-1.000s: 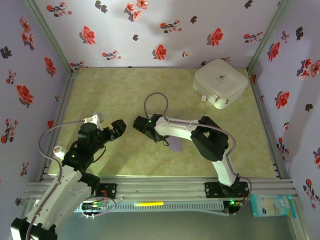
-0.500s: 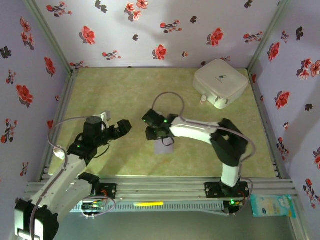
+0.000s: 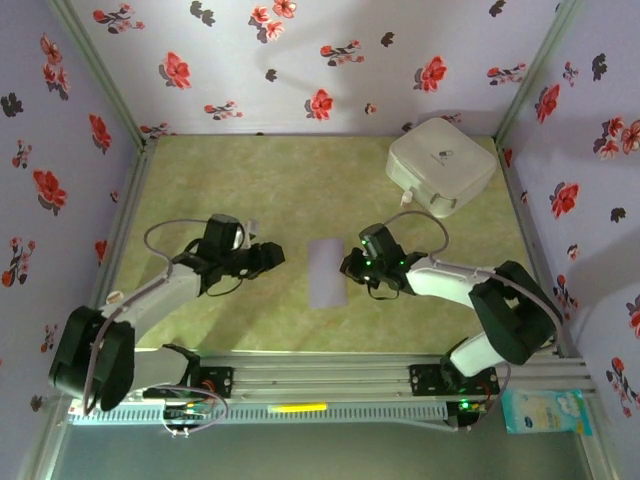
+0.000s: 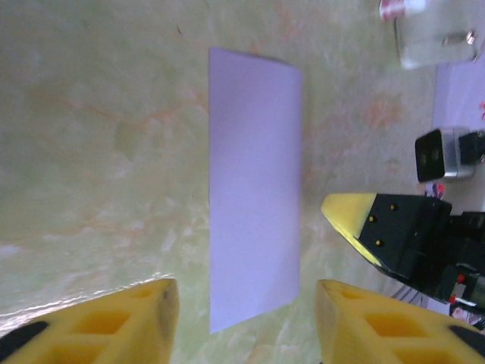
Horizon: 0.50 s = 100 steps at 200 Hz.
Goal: Fold a paper plane with a square sheet of paper (pick it up from the middle)
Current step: Third fold the triangle at the center of the table.
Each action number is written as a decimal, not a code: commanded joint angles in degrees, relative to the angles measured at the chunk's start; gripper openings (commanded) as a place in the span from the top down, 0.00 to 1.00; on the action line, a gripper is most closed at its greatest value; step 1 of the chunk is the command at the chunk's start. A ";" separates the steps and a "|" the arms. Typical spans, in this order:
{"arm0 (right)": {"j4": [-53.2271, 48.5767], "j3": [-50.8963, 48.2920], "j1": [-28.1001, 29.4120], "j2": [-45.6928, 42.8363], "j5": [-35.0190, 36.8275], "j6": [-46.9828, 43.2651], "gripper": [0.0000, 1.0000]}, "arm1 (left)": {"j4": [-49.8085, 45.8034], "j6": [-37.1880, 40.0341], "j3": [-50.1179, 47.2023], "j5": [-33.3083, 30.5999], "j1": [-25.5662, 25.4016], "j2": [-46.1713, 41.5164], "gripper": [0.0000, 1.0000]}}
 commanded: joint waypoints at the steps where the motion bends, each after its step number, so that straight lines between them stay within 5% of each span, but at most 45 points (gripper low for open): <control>1: 5.05 0.00 -0.18 2.40 -3.50 2.44 0.97 | 0.77 0.25 3.12 2.27 -2.21 3.78 0.57; 100: 2.55 -1.78 -2.11 3.62 -3.40 0.47 0.98 | 2.07 -1.54 7.15 2.07 -7.16 14.98 0.65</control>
